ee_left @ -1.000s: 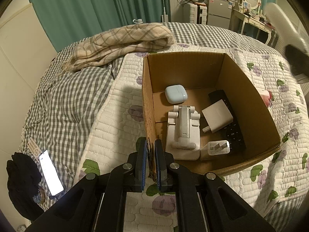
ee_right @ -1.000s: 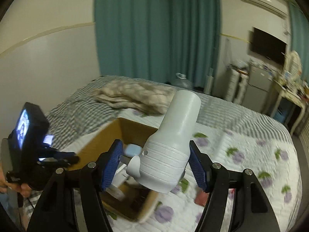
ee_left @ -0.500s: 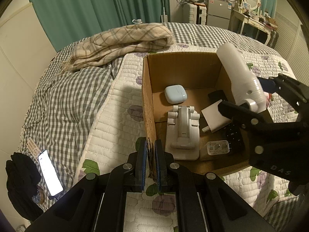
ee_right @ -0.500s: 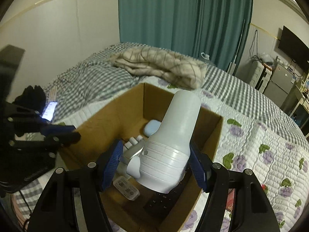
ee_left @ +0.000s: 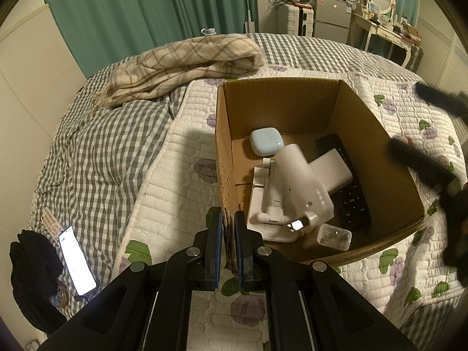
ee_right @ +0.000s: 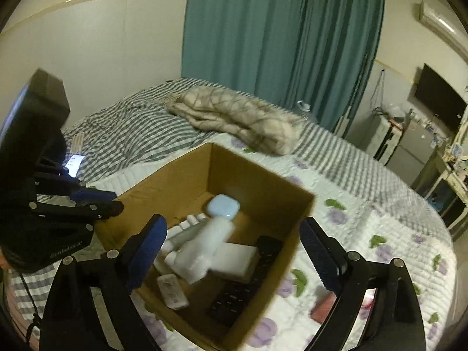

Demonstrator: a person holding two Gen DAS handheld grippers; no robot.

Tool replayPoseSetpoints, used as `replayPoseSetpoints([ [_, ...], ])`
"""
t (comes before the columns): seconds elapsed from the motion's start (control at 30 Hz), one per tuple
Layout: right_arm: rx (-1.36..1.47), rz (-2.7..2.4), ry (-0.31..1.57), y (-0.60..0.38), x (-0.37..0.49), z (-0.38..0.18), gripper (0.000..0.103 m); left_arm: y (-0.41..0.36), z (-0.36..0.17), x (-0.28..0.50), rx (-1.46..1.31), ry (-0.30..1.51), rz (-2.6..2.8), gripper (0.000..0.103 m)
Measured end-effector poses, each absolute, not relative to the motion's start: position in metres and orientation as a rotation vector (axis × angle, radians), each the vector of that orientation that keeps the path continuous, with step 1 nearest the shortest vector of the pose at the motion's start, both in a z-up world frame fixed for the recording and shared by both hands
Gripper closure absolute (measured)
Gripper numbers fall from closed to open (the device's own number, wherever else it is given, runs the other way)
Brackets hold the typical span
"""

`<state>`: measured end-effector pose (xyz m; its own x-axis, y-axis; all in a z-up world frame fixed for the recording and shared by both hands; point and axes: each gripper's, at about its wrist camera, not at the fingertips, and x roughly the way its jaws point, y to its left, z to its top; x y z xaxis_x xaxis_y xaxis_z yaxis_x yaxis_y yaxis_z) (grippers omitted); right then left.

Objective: Organize rigid objects
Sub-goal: 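Carry the white hair dryer into the box and release it, then grasp the pink rose-printed card case with the right gripper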

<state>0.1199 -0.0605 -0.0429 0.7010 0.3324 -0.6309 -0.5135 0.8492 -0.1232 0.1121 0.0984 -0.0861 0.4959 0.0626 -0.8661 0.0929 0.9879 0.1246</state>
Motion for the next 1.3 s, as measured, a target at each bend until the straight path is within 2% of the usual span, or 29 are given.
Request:
replayPoseSetpoints([
  [0.27,-0.197,0.277,0.540,-0.142,0.117,0.008,0.007,0.098,-0.085,0.111,0.161,1.052,-0.017,0.096],
  [0.4,-0.142,0.168,0.542,-0.185,0.120,0.011,0.005,0.098,-0.084,0.111,0.161,1.051,-0.016,0.096],
  [0.57,-0.065,0.058,0.625,-0.225,0.129,-0.025,0.004,0.099,-0.084,0.110,0.162,1.051,-0.013,0.096],
  [0.9,0.010,-0.027,0.896,-0.230,0.157,-0.161,0.004,0.100,-0.085,0.110,0.163,1.049,-0.011,0.096],
  [1.3,0.049,-0.011,0.976,-0.219,0.178,-0.187,0.004,0.101,-0.086,0.109,0.164,1.047,-0.009,0.096],
])
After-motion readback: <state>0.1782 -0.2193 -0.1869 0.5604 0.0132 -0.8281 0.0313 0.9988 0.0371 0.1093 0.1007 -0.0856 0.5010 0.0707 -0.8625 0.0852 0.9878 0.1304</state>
